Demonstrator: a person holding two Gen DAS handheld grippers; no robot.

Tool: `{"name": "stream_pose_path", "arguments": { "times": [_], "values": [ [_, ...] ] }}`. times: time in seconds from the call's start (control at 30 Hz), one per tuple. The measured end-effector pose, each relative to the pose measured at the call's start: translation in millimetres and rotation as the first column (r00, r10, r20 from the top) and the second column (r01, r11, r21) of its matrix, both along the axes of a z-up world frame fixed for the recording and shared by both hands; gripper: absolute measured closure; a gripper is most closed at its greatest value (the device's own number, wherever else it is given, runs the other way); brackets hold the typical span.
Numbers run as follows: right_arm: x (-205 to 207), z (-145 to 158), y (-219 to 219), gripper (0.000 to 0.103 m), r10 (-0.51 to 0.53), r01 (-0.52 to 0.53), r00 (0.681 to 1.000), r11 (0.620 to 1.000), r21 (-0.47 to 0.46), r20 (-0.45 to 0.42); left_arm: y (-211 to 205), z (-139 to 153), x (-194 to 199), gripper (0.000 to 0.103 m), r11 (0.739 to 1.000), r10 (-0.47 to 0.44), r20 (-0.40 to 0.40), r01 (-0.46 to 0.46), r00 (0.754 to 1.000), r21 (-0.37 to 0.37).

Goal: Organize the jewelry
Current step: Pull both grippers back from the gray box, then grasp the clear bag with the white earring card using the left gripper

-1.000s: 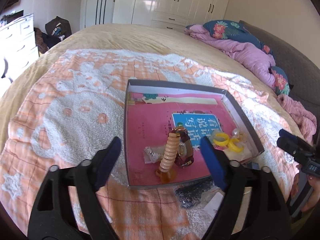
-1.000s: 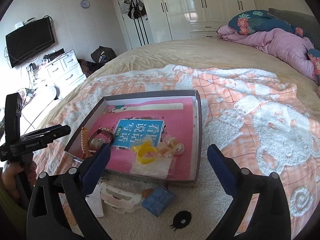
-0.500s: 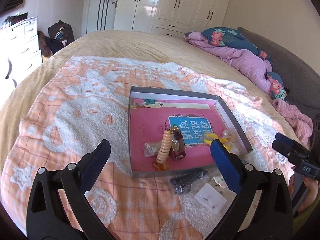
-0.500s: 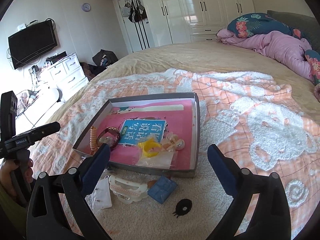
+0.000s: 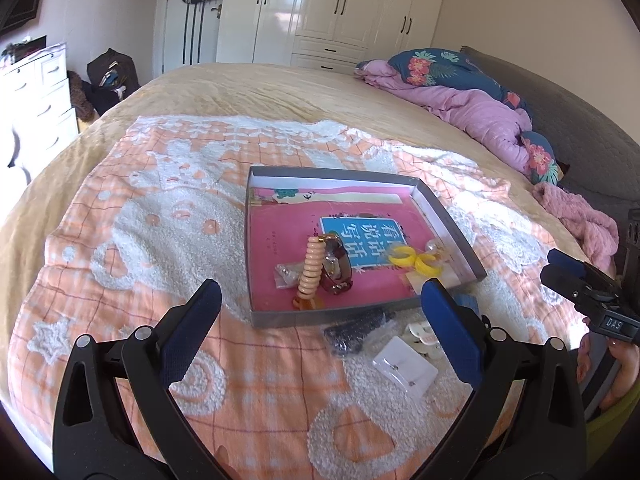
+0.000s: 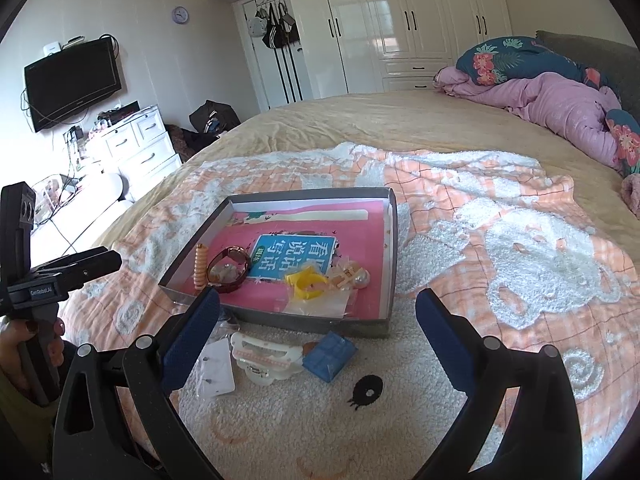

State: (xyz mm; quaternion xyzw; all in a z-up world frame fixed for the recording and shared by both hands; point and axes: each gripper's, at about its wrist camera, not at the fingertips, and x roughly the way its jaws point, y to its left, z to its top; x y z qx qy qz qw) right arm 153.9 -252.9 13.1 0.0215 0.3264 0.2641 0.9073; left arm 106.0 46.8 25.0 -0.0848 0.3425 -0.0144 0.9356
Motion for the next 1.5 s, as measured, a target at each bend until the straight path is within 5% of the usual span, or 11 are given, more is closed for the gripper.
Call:
{"name": "stream_pose_path", "arguments": {
  "times": [0.9, 1.5],
  "values": [
    [-28.6, -27.6, -9.2, 0.005, 0.024, -0.029, 0.997, 0.997, -0.067, -0.072, -52.4, -37.3, -20.5, 0.009, 0.987, -0.159, -0.115, 0.161, 0.981, 0.012],
    [-19.4, -48.5, -15.1, 0.005, 0.01, -0.023, 0.99, 0.995, -0.095, -0.139, -83.3, -82.3, -4.9, 0.009, 0.963, -0.256, -0.234, 0.268, 0.938, 0.018]
  ]
}}
